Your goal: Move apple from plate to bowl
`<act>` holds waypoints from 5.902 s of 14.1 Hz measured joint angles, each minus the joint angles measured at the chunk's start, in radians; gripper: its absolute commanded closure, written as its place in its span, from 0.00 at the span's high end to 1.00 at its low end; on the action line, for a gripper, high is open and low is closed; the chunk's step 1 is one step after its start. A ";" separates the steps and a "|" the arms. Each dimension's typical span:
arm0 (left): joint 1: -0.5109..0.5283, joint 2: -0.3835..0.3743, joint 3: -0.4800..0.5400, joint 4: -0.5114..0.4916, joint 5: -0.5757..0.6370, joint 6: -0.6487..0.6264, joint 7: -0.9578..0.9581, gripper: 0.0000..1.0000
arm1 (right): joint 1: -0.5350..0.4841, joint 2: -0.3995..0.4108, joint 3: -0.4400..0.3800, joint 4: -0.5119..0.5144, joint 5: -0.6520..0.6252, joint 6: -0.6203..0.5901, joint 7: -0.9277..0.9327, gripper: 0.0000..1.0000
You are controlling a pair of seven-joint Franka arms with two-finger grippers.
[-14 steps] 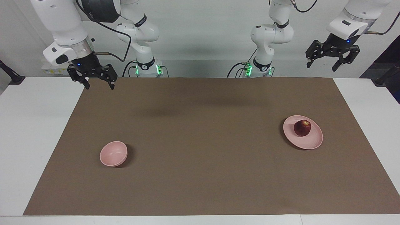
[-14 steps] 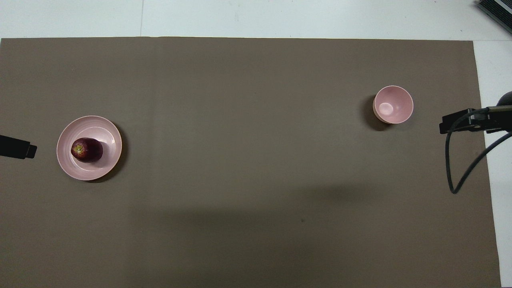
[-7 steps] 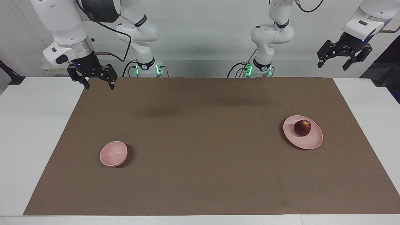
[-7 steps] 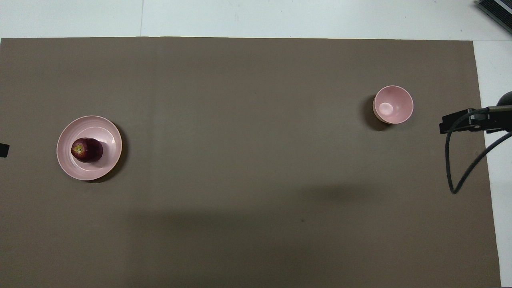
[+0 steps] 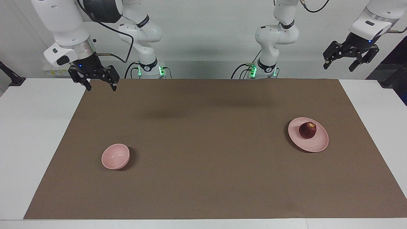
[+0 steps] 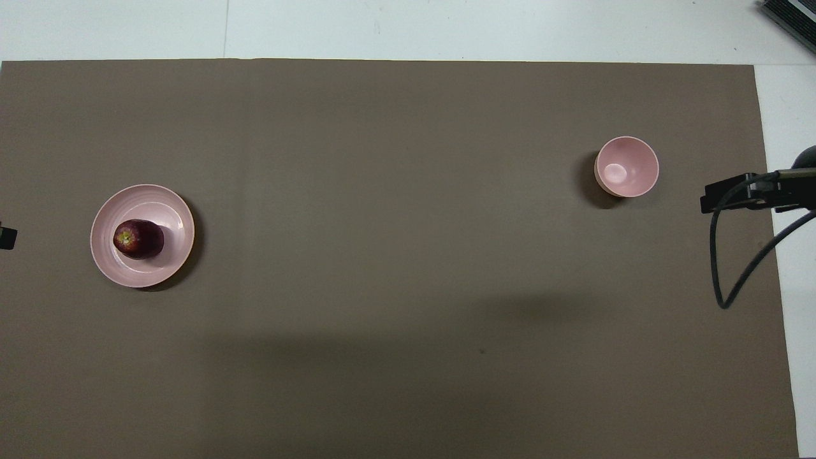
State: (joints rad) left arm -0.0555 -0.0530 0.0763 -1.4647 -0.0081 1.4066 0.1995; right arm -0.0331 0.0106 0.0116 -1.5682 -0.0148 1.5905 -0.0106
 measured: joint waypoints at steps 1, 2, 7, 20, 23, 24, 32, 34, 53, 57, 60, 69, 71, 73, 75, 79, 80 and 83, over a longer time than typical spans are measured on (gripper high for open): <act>0.000 0.000 0.000 -0.023 0.000 0.032 0.002 1.00 | 0.000 0.000 0.000 0.000 0.000 0.000 0.000 1.00; 0.000 -0.001 0.000 -0.059 0.000 0.070 0.003 1.00 | 0.000 0.000 0.000 0.000 0.000 0.000 0.000 1.00; 0.000 -0.005 0.001 -0.297 0.000 0.323 0.020 1.00 | 0.000 0.000 0.000 0.000 0.000 0.000 0.000 1.00; 0.003 0.050 0.004 -0.666 0.000 0.759 0.022 1.00 | 0.000 0.000 0.000 0.000 0.000 0.001 0.000 1.00; 0.035 0.110 0.005 -0.680 0.000 0.872 0.049 1.00 | 0.002 0.000 0.002 -0.001 0.000 0.001 0.000 1.00; 0.041 0.127 0.006 -0.681 0.000 0.904 0.059 1.00 | 0.004 0.000 0.004 -0.002 0.001 0.001 0.007 1.00; 0.055 0.167 0.007 -0.724 0.000 0.974 0.063 0.49 | 0.042 0.016 0.016 -0.077 0.053 0.056 0.148 1.00; 0.056 0.164 0.006 -0.724 0.000 0.977 0.064 0.25 | 0.066 0.026 0.017 -0.118 0.053 0.118 0.154 1.00; -0.022 0.046 -0.064 -0.621 -0.549 0.781 0.063 0.00 | 0.201 0.218 0.018 -0.185 0.489 0.283 0.740 1.00; -0.031 0.043 -0.108 -0.621 -0.804 0.773 0.063 0.00 | 0.210 0.217 0.016 -0.186 0.696 0.283 0.905 1.00; -0.033 0.034 -0.137 -0.623 -0.964 0.773 0.063 0.00 | 0.210 0.215 0.014 -0.191 0.835 0.283 0.985 1.00; -0.034 -0.002 -0.335 -0.663 -1.468 1.002 0.120 0.00 | 0.282 0.212 0.017 -0.326 1.287 0.454 1.018 1.00; -0.035 -0.005 -0.381 -0.664 -1.516 1.039 0.124 0.00 | 0.310 0.214 0.017 -0.343 1.366 0.497 1.018 1.00; -0.035 -0.007 -0.411 -0.665 -1.529 1.065 0.124 0.00 | 0.337 0.220 0.017 -0.348 1.385 0.536 1.018 1.00; -0.035 -0.009 -0.422 -0.665 -1.530 1.071 0.124 0.00 | 0.364 0.223 0.018 -0.348 1.389 0.566 1.018 1.00; -0.037 -0.009 -0.425 -0.672 -1.530 1.070 0.124 0.00 | 0.376 0.224 0.017 -0.335 1.390 0.573 1.018 1.00; -0.045 -0.009 -0.426 -0.675 -1.530 1.070 0.124 0.00 | 0.376 0.228 0.017 -0.321 1.389 0.573 1.018 1.00; -0.072 -0.009 -0.430 -0.685 -1.535 1.078 0.124 0.00 | 0.376 0.254 0.017 -0.252 1.378 0.570 1.018 1.00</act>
State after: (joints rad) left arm -0.1273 -0.0617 -0.3533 -2.1494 -1.5434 2.4842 0.3236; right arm 0.3428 0.2651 0.0283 -1.8207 1.3634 2.1603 1.0074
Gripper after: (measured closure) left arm 0.282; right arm 0.000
